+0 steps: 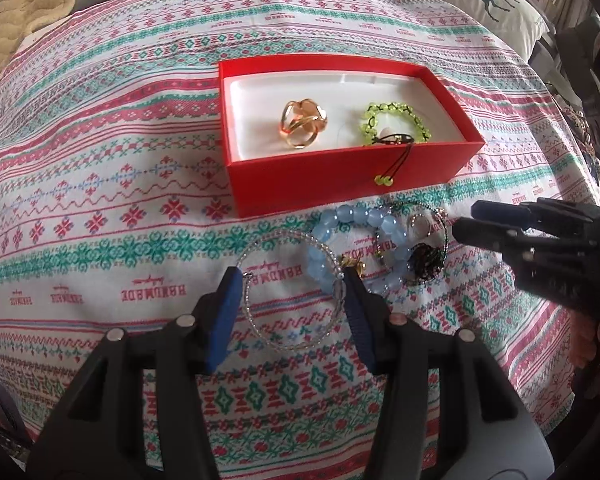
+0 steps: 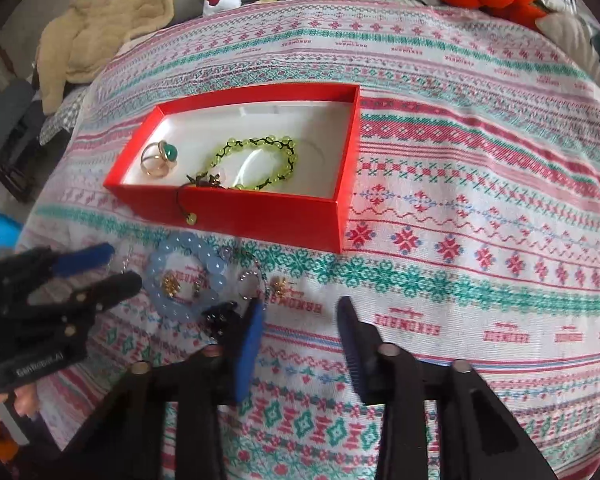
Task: Organize jewelry
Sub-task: 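Grasp the clear beaded bangle with the left tool while the right tool grasps the silver bangle, then lift the clear bangle into the red box while the right tool places the silver bangle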
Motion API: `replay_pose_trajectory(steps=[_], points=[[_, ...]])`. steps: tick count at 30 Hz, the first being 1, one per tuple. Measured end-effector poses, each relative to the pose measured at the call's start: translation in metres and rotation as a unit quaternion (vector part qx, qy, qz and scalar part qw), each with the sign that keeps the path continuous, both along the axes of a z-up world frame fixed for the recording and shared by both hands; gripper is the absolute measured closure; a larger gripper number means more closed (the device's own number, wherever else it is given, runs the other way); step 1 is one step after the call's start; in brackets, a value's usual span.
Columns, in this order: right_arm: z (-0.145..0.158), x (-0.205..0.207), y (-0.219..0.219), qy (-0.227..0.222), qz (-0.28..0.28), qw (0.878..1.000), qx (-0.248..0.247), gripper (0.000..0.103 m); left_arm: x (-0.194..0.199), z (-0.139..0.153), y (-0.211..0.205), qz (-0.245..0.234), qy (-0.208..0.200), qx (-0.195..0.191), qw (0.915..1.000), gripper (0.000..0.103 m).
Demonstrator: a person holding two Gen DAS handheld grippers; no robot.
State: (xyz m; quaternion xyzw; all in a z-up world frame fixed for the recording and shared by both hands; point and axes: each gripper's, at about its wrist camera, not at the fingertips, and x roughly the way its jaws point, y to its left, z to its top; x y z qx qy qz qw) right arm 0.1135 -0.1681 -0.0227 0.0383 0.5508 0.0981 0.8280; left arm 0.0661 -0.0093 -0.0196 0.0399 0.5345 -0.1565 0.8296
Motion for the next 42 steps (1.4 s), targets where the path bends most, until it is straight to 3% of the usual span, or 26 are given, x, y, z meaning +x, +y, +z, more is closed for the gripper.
replay_pose_trajectory(steps=[2,6,9,15,32,42], points=[[-0.003,0.003,-0.001,0.013,-0.006,0.999,0.032,0.082,0.0,0.0,0.003,0.003,0.002,0.0,1.0,0.05],[-0.009,0.005,0.004,0.035,-0.012,0.996,0.079,0.085,-0.001,0.0,0.009,0.01,0.003,-0.001,0.9999,0.051],[-0.013,0.009,0.008,0.037,-0.01,0.997,0.073,0.086,-0.002,0.001,0.014,0.014,0.004,-0.002,0.9999,0.05],[-0.016,0.01,0.026,0.034,-0.001,0.998,0.055,0.098,-0.005,0.001,0.018,0.018,0.007,0.001,0.9998,0.05],[0.037,-0.017,0.027,-0.028,0.037,0.996,0.073,0.1,-0.009,0.027,0.017,0.016,-0.02,-0.005,0.9997,0.05],[0.003,-0.006,0.004,0.041,-0.013,0.996,0.081,0.091,-0.01,0.02,0.013,0.017,-0.008,-0.001,0.9998,0.05]])
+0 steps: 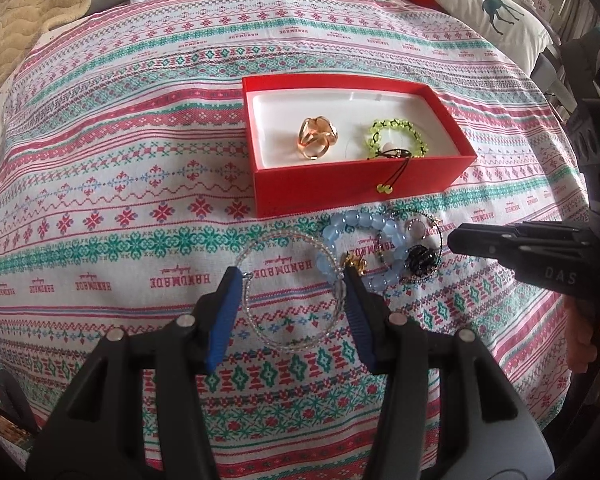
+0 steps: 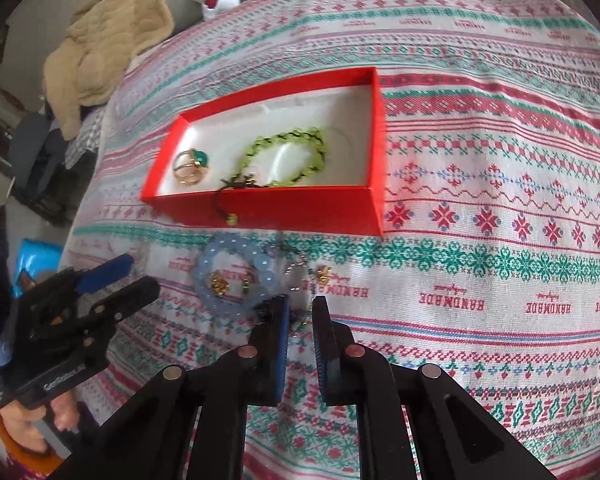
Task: Organize jewelry
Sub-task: 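Lift the clear bangle into the red box while the right tool places the silver bangle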
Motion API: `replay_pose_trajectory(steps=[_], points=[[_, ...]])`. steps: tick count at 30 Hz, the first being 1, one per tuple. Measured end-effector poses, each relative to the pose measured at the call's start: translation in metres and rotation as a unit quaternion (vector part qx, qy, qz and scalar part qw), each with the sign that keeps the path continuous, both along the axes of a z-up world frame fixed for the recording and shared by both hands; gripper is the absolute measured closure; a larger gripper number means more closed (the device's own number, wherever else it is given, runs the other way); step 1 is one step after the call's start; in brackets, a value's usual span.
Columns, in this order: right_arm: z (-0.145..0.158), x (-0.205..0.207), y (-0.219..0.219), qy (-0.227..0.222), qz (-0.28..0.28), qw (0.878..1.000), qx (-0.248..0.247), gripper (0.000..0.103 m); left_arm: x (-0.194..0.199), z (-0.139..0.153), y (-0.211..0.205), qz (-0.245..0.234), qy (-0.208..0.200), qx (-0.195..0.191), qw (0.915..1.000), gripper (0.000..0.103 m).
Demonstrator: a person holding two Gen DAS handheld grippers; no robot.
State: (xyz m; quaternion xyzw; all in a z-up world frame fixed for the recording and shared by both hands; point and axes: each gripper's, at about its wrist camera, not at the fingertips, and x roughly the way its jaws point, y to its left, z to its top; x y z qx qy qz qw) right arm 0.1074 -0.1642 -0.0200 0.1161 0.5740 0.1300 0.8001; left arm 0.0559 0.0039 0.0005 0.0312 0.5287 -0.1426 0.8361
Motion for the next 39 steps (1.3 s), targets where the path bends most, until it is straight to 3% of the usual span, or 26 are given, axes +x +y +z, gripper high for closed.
replay_pose_trajectory(steps=[11,14,17,25,39], points=[[-0.02,0.017,0.011,0.006,0.0,1.0,-0.026,0.091,0.002,-0.003,-0.001,-0.001,0.005,0.002,1.0,0.05],[-0.02,0.018,0.021,-0.006,0.017,0.999,-0.042,0.097,0.002,-0.004,-0.001,0.0,0.006,0.004,1.0,0.05],[-0.018,0.017,0.023,-0.009,0.02,0.999,-0.023,0.1,0.003,-0.005,-0.001,0.002,0.006,0.004,1.0,0.05],[0.017,0.005,0.016,-0.042,0.031,0.997,0.057,0.1,0.004,0.002,0.005,0.006,-0.004,0.0,1.0,0.05],[0.066,0.003,0.001,-0.1,0.015,0.991,0.085,0.1,0.015,0.026,0.001,0.007,-0.036,-0.019,0.9991,0.05]])
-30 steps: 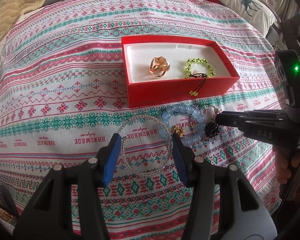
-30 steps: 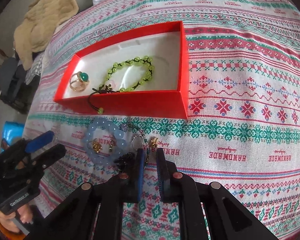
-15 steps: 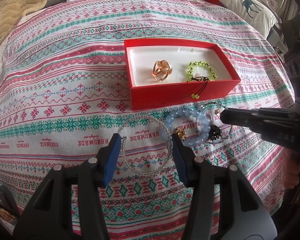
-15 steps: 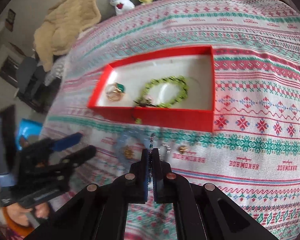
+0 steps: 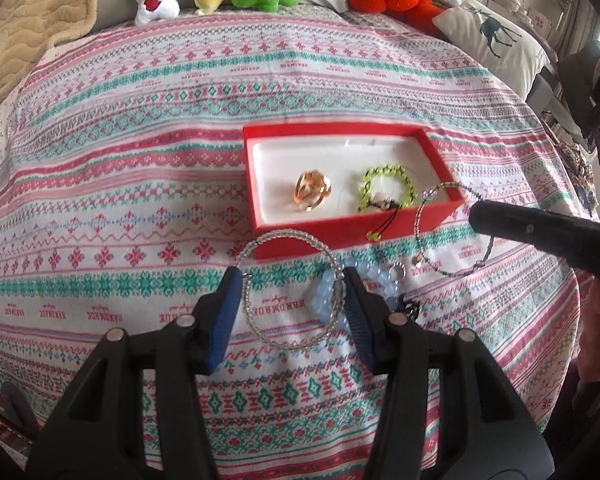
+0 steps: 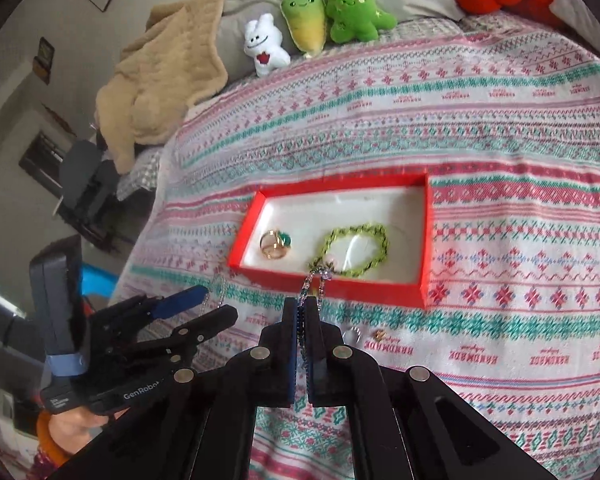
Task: Organize jewelry
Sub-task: 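Lift the clear bangle into the red box while the right tool places the silver bangle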
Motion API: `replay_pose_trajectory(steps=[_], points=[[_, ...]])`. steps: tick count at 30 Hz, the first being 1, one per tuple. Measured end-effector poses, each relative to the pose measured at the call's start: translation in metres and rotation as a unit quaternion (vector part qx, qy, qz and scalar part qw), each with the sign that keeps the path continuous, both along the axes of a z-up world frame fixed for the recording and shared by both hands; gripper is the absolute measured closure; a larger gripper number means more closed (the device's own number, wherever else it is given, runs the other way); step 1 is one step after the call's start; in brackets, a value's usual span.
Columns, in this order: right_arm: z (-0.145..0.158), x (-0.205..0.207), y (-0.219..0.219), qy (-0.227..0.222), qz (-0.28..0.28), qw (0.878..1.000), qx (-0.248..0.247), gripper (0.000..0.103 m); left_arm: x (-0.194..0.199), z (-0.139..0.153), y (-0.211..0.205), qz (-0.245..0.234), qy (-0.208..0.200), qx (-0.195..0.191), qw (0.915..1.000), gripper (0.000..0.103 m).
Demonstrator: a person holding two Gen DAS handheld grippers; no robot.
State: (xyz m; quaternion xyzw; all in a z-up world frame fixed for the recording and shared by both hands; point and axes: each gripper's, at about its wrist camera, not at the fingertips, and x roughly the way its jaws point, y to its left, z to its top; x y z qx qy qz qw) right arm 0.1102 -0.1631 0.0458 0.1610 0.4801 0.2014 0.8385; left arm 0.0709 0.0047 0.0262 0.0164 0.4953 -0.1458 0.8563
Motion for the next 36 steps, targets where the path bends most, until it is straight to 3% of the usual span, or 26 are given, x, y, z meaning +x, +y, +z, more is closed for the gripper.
replay_pose_trajectory(steps=[8,16,20,36], points=[[0.016,0.011,-0.012,-0.024,-0.029,0.999,0.006,0.1,0.024,0.011,-0.022,-0.008,-0.032,-0.012,0.9994,0.05],[0.012,0.029,-0.014,-0.024,-0.048,0.999,0.005,0.1,0.049,-0.005,-0.036,-0.002,-0.04,0.002,0.9992,0.05],[0.009,0.035,-0.014,-0.026,-0.052,0.998,0.006,0.1,0.056,-0.012,-0.036,0.006,-0.042,0.002,0.9991,0.045],[-0.008,0.055,0.006,-0.014,-0.029,0.999,0.019,0.1,0.039,0.006,-0.005,0.032,-0.04,-0.008,0.9987,0.039]])
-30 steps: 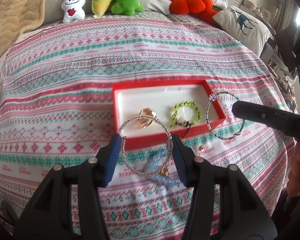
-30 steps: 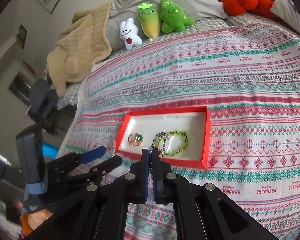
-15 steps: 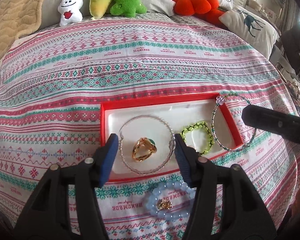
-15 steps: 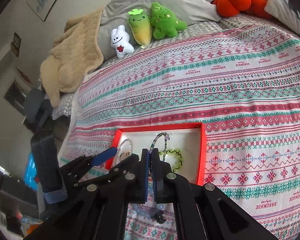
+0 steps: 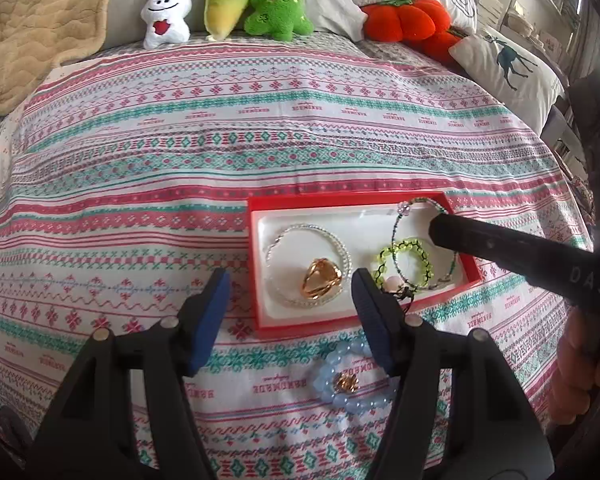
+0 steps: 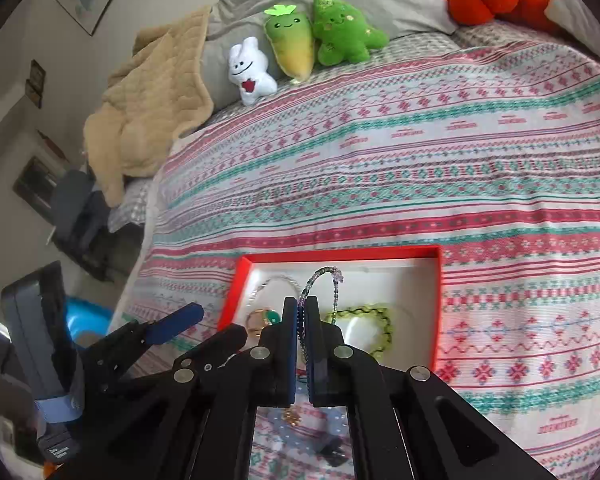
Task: Organize jewelry
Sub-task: 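Lift the clear bangle into the red box while the right tool places the silver bangle, then open both tools and withdraw them from the red box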
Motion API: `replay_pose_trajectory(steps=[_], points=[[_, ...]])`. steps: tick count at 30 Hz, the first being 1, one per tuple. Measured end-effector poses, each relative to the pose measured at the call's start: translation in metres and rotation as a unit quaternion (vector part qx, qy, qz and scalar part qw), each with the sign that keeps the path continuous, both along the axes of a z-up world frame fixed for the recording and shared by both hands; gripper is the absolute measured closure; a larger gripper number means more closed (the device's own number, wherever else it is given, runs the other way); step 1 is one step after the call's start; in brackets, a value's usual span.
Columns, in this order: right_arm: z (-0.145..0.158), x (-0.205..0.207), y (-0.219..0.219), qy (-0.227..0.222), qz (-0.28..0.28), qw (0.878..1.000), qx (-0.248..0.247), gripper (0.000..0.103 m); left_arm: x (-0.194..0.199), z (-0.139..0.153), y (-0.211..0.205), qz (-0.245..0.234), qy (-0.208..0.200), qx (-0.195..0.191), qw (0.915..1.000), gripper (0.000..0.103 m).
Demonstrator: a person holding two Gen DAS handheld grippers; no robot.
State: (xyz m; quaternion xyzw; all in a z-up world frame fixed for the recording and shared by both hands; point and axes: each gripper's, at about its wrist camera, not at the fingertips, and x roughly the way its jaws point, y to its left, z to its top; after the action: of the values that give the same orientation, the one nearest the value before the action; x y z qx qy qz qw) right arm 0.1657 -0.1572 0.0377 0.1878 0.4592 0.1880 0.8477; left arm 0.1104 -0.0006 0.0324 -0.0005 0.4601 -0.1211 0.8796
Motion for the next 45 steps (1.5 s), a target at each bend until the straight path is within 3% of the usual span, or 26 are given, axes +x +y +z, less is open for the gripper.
replay_pose_trajectory(steps=[3,8,12,19,21,22,23,24,33,40,45], points=[[-0.004,0.003,0.006,0.003,0.009,1.0,-0.004,0.099,-0.002,0.001,0.007,0.005,0.003,-0.003,1.0,0.036],[-0.012,0.005,0.004,0.004,-0.005,0.997,-0.074,0.099,-0.002,-0.006,0.007,0.007,0.017,0.01,0.9998,0.036],[-0.015,0.008,-0.002,0.005,-0.016,0.995,-0.101,0.098,-0.001,-0.012,0.005,0.011,0.031,0.016,0.9993,0.036],[-0.01,0.003,-0.01,0.0,-0.024,0.993,-0.116,0.083,-0.004,-0.013,0.007,0.019,0.046,0.016,0.9987,0.033],[-0.005,-0.003,-0.01,-0.005,-0.018,0.992,-0.123,0.075,-0.007,-0.015,0.008,0.021,0.05,0.02,0.9983,0.03],[-0.002,-0.006,-0.009,-0.008,-0.015,0.992,-0.127,0.059,-0.009,-0.016,0.009,0.022,0.053,0.021,0.9982,0.029],[0.0,-0.01,-0.009,-0.013,-0.013,0.991,-0.13,0.034,-0.011,-0.016,0.009,0.022,0.055,0.022,0.998,0.029],[0.004,-0.015,-0.008,-0.02,-0.016,0.991,-0.134,0.028,-0.014,-0.017,0.009,0.021,0.058,0.022,0.9979,0.028],[0.01,-0.057,-0.002,-0.04,0.024,0.98,-0.193,0.023,-0.032,-0.029,0.009,0.015,0.086,0.031,0.9957,0.021],[-0.007,-0.083,0.0,-0.035,0.045,0.966,-0.252,0.02,-0.04,-0.046,0.013,0.017,0.116,0.023,0.9928,0.02],[-0.024,-0.091,-0.002,-0.024,0.046,0.964,-0.261,0.02,-0.05,-0.052,0.012,0.009,0.107,0.034,0.9936,0.02]])
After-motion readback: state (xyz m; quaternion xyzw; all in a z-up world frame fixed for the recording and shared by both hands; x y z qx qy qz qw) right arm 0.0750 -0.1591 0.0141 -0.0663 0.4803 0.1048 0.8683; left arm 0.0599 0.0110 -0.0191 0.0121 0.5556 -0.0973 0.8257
